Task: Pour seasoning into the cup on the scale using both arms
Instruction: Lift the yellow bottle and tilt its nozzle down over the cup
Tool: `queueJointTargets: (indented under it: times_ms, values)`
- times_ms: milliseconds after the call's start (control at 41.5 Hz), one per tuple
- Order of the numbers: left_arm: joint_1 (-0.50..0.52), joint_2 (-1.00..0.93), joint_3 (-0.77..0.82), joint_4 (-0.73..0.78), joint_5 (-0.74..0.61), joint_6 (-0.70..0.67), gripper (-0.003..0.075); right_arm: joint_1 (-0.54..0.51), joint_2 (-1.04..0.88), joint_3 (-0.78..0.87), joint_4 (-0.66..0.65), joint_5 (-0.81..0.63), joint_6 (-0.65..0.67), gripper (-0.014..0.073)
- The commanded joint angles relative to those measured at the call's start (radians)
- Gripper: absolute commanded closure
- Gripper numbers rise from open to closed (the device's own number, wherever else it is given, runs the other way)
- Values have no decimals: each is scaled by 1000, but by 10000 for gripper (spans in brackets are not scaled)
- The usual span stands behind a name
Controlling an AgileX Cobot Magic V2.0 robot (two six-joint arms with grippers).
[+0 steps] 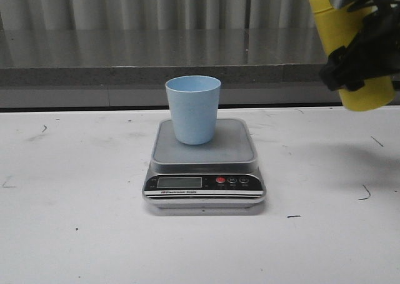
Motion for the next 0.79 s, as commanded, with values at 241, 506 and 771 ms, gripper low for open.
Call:
queueJointTargets:
  times_ms: [241,506,771]
  values:
    - [-6,2,-25,0,-71,-4,353,110,-95,-241,-31,393,-333,358]
    - [-6,2,-25,0,-71,-4,353,159,-57,-342,-145,522,-331,333]
    - [-6,2,-25,0,-71,-4,353,226,28,-486,-553,701,-43,335]
